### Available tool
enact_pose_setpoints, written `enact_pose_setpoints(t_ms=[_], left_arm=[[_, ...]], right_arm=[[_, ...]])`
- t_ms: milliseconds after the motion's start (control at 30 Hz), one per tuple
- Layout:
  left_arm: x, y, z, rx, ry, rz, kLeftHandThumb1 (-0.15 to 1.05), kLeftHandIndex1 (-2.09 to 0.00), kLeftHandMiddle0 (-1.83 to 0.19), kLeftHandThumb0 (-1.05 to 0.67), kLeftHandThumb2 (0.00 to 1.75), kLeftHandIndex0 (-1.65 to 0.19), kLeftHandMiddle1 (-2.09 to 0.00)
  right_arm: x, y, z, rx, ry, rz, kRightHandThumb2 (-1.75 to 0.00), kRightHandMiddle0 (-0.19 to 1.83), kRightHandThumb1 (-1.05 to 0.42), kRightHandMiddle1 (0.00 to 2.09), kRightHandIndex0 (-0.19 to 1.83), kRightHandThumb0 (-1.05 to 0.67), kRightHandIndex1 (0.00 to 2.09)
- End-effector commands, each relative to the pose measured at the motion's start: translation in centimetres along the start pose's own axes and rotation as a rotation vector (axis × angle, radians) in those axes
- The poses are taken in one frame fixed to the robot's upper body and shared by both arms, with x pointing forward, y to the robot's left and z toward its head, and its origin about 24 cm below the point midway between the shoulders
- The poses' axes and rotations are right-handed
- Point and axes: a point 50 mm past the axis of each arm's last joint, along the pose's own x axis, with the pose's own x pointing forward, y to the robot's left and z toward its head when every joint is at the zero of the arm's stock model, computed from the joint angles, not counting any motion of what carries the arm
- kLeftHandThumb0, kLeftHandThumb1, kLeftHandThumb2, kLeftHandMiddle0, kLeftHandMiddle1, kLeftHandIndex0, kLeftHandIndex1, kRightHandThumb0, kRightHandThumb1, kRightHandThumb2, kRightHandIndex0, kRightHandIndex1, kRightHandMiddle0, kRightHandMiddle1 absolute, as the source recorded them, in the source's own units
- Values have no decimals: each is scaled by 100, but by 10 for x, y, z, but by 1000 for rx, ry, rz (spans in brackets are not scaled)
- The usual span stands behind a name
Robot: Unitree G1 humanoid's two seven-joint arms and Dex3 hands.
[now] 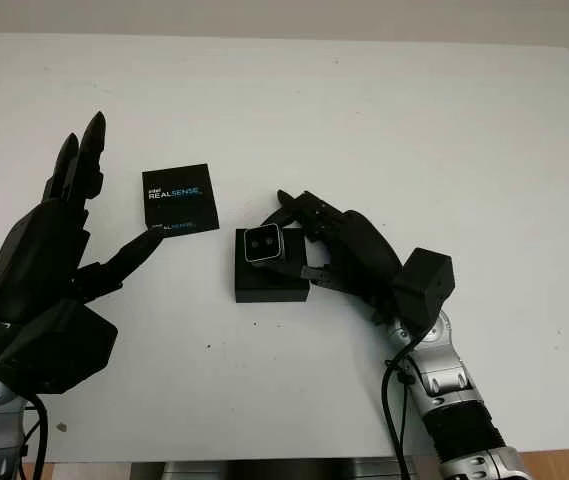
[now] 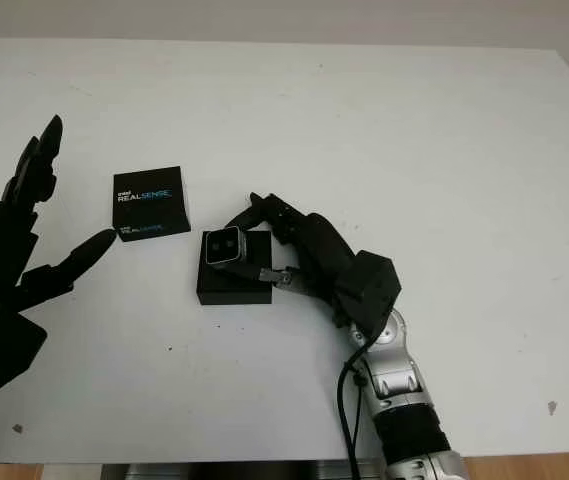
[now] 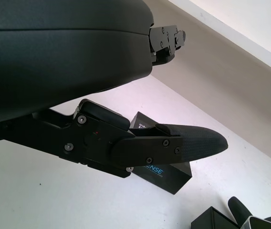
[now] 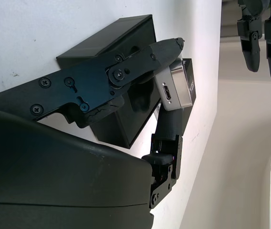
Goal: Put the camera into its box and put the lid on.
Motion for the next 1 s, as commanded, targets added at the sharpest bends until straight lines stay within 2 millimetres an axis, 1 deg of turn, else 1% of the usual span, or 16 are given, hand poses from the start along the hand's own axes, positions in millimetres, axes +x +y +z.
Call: enact_pose_setpoints(t_ms=[0, 67, 100, 133, 200, 233, 267, 333, 533, 767, 867, 967], left_arm=[[-1, 1, 3, 10, -11, 3, 105, -5, 19, -83, 48, 16, 0], [-2, 1, 3, 8, -10, 1, 105, -5, 19, -83, 48, 16, 0], [-2, 2, 3, 7, -10, 0, 105, -5, 19, -83, 48, 16, 0], [-2, 2, 3, 7, -11, 0, 105, -5, 19, -83, 48, 16, 0], [-2, 2, 2, 7, -14, -1, 105, -5, 19, -83, 47, 16, 0], [-2, 2, 2, 9, -15, 0, 105, -5, 19, -83, 47, 16, 0], [-2, 2, 2, 11, -14, 1, 105, -5, 19, -83, 47, 16, 0], [-2, 3, 2, 13, -12, 2, 105, -6, 19, -83, 47, 15, 0], [-2, 3, 2, 12, -12, 3, 105, -6, 19, -82, 47, 14, 0], [-2, 3, 2, 13, -9, 1, 105, -6, 19, -82, 47, 14, 0], [-2, 3, 3, 14, -10, 1, 105, -5, 19, -82, 46, 14, 0], [-2, 3, 3, 14, -15, 1, 105, -5, 19, -82, 46, 15, 0]], right_arm=[[-6, 3, -8, 1, 37, 11, -5, 38, -101, 163, 10, -52, 5], [-6, 3, -8, -25, 53, 41, -5, 31, -100, 155, 6, -53, 4], [-7, 2, -7, -42, 63, 62, -5, 22, -99, 142, 1, -58, 3], [-7, 2, -7, -63, 71, 84, -5, 10, -96, 117, -9, -67, 2], [-8, 3, -4, -115, 71, 116, -5, 1, -92, 75, -17, -75, 1], [-9, 3, -3, -135, 71, 125, -5, 1, -91, 53, -18, -77, 0], [-9, 4, -2, -151, 67, 129, -5, 0, -91, 44, -19, -78, 0], [-9, 5, 1, -182, 58, 135, -5, -5, -91, 33, -19, -78, 0], [-10, 5, 5, -238, 39, 139, -6, -10, -92, 25, -19, -79, 0], [-12, 5, 7, -237, 24, 125, -5, -9, -92, 22, -19, -79, 0], [-13, 4, 8, -221, 18, 86, -5, -3, -91, 24, -19, -76, 0], [-16, 2, 13, -231, -31, -32, -5, 8, -90, 28, -18, -72, 1]])
